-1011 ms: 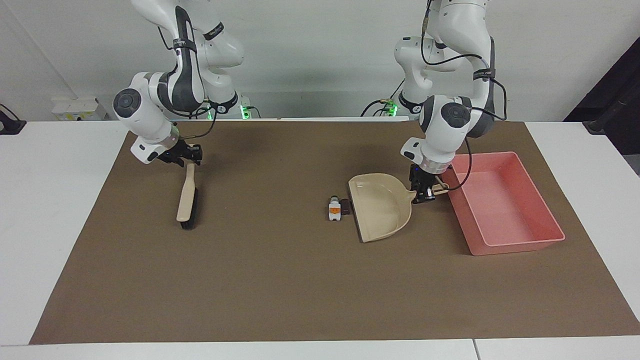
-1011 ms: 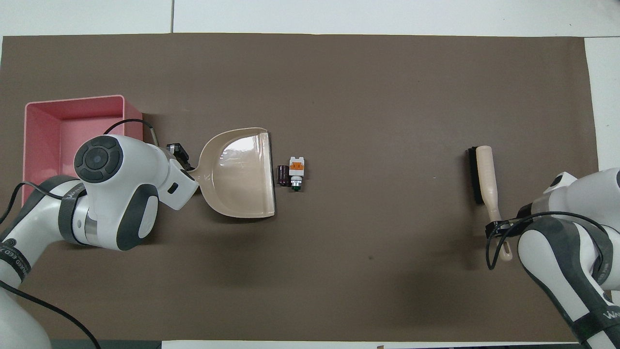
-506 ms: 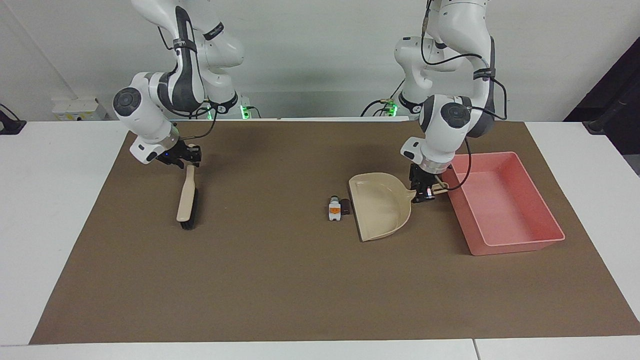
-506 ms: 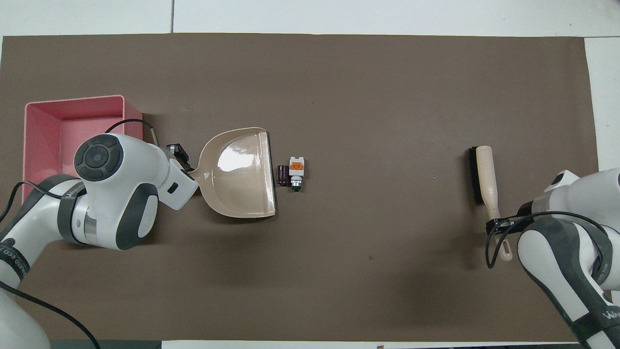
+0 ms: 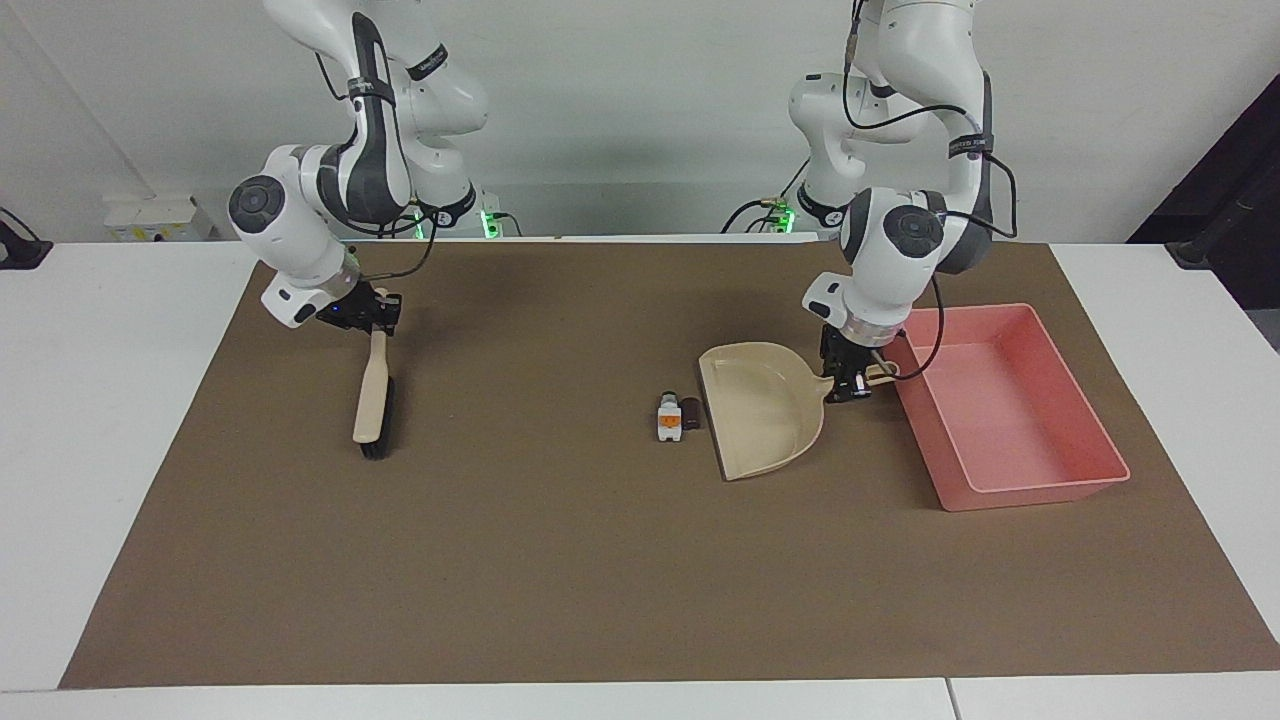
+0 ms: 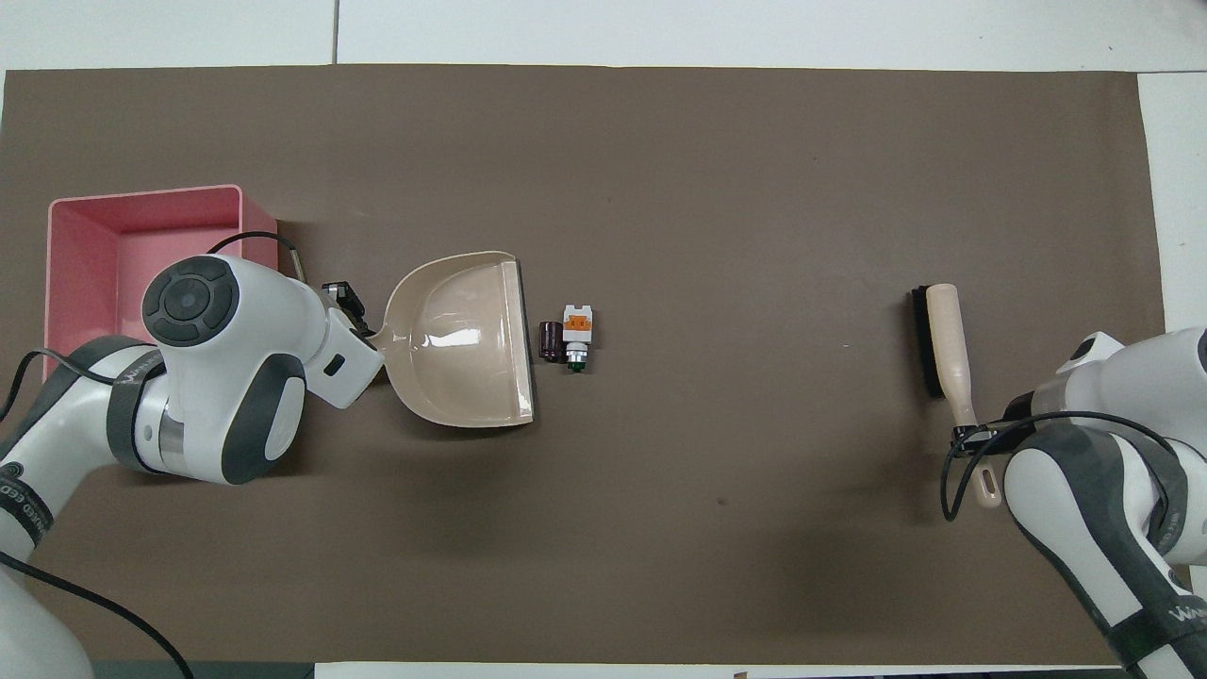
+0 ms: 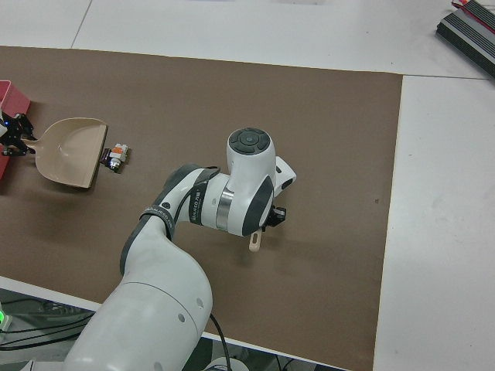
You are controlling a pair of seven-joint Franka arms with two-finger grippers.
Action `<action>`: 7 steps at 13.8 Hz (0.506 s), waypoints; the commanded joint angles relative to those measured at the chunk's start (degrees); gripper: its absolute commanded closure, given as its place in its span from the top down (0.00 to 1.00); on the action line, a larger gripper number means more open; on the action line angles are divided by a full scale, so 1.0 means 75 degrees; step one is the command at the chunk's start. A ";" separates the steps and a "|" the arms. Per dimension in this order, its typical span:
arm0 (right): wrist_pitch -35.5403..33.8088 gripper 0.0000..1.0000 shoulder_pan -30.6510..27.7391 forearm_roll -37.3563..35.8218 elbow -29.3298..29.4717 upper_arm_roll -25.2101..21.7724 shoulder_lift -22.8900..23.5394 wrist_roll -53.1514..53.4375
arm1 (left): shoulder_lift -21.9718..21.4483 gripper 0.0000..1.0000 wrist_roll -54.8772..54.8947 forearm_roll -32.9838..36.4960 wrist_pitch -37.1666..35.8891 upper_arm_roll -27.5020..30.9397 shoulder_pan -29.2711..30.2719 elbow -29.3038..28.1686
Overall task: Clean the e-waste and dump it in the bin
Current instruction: 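Lift the brush with the right gripper and carry it toward the dustpan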
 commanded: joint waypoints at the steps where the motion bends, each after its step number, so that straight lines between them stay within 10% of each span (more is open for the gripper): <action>1: -0.0745 0.00 0.0122 0.0037 0.0580 0.0014 0.0119 0.0140 | -0.0262 0.00 -0.0260 0.0681 -0.0458 0.0056 -0.0163 0.0198; 7: -0.2961 0.00 0.1420 0.0014 0.2491 0.0014 0.0284 0.0806 | -0.0309 0.00 -0.0413 0.0764 -0.0401 0.0056 -0.0398 0.0104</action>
